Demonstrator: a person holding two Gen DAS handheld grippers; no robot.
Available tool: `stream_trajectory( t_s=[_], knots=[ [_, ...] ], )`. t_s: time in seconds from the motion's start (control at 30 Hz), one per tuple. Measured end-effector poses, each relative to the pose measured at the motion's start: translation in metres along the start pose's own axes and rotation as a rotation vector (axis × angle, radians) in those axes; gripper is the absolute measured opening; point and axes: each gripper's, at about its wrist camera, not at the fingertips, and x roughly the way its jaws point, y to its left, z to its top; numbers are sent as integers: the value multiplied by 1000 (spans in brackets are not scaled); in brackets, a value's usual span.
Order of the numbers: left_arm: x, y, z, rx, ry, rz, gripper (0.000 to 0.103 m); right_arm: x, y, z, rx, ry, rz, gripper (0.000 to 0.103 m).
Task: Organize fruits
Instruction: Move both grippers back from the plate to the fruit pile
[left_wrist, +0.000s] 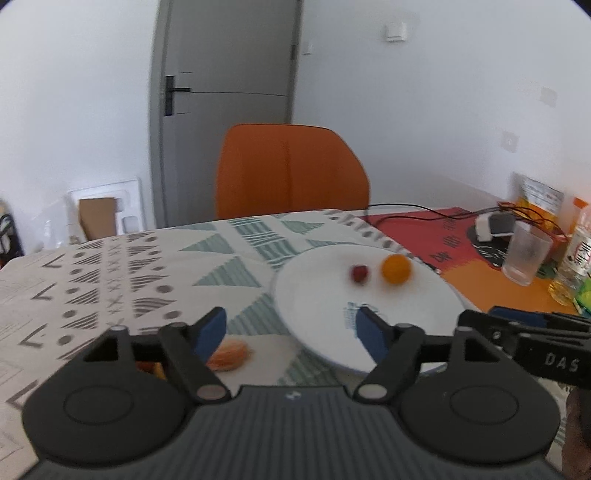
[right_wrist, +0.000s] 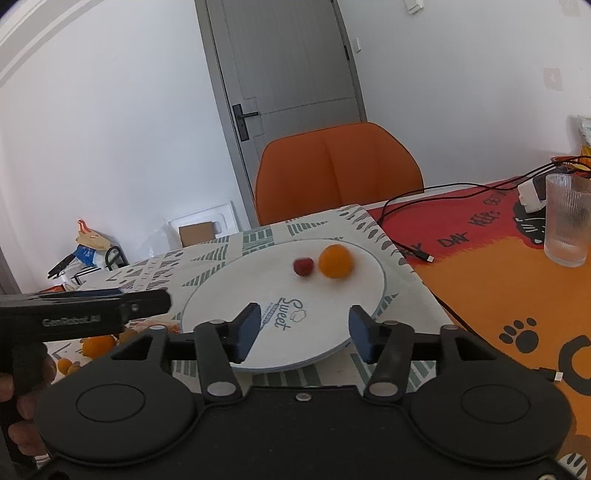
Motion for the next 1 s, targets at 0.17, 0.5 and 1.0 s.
stream_trajectory(
  t_s=[0.17, 0.5, 1.0],
  knots=[
    [-15, 21, -5, -21, -7, 67, 85, -1, 7, 0, -3, -3, 4, 64],
    [-44, 52, -15, -71, -24, 118, 92, -8, 30, -1, -21, -19, 16, 101],
    [-81, 90, -25, -108, -54, 172, 96, -11, 74, -3, -73, -21, 110, 103]
  ],
)
